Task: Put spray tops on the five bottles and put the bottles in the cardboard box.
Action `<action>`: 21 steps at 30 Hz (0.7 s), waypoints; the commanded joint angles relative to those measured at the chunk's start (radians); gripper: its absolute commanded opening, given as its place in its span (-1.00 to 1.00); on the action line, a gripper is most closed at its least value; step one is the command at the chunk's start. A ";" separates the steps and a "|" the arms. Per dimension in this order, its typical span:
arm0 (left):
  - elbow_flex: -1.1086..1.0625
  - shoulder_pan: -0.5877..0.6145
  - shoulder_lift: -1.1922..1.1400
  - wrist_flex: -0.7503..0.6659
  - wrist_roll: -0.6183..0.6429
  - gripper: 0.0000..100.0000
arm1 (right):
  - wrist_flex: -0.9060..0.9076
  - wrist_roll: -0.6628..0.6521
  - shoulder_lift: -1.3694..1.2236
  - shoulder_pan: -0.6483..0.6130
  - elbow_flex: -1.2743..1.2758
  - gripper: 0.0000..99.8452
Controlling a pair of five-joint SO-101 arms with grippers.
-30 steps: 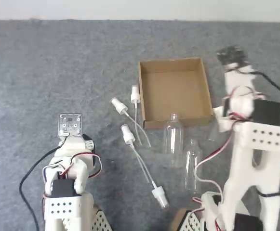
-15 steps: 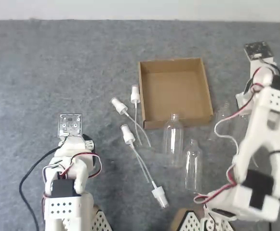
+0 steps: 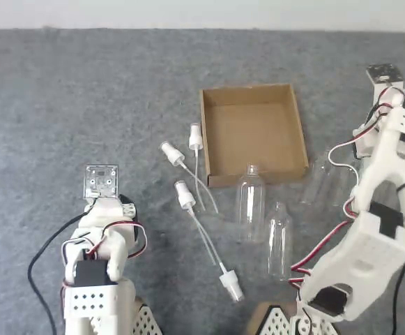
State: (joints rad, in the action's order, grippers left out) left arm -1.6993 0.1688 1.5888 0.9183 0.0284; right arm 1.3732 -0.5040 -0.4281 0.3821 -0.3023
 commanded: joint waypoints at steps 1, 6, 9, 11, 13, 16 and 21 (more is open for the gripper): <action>0.007 0.000 0.000 0.003 0.003 -0.98 | -0.015 -0.012 -0.042 0.012 -0.100 -0.55; 0.007 0.000 0.000 0.003 0.003 -0.98 | -0.015 -0.011 -0.111 0.012 -0.140 -0.55; 0.007 0.000 0.000 0.003 0.003 -0.98 | -0.019 -0.009 -0.139 0.030 -0.161 -0.55; 0.007 0.000 0.000 0.003 0.003 -0.98 | -0.047 -0.008 -0.153 0.051 -0.161 -0.55; 0.007 0.000 0.000 0.003 0.003 -0.98 | -0.061 -0.012 -0.168 0.070 -0.161 -0.55; 0.007 0.000 0.000 0.003 0.003 -0.98 | -0.056 -0.015 -0.188 0.074 -0.161 -0.55; 0.007 0.000 0.000 0.003 0.003 -0.98 | -0.031 -0.015 -0.213 0.058 -0.160 -0.55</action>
State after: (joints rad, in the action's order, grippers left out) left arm -1.6993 0.1672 1.5888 0.9183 0.0284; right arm 1.3288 -0.5071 -0.6536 0.4465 -0.4035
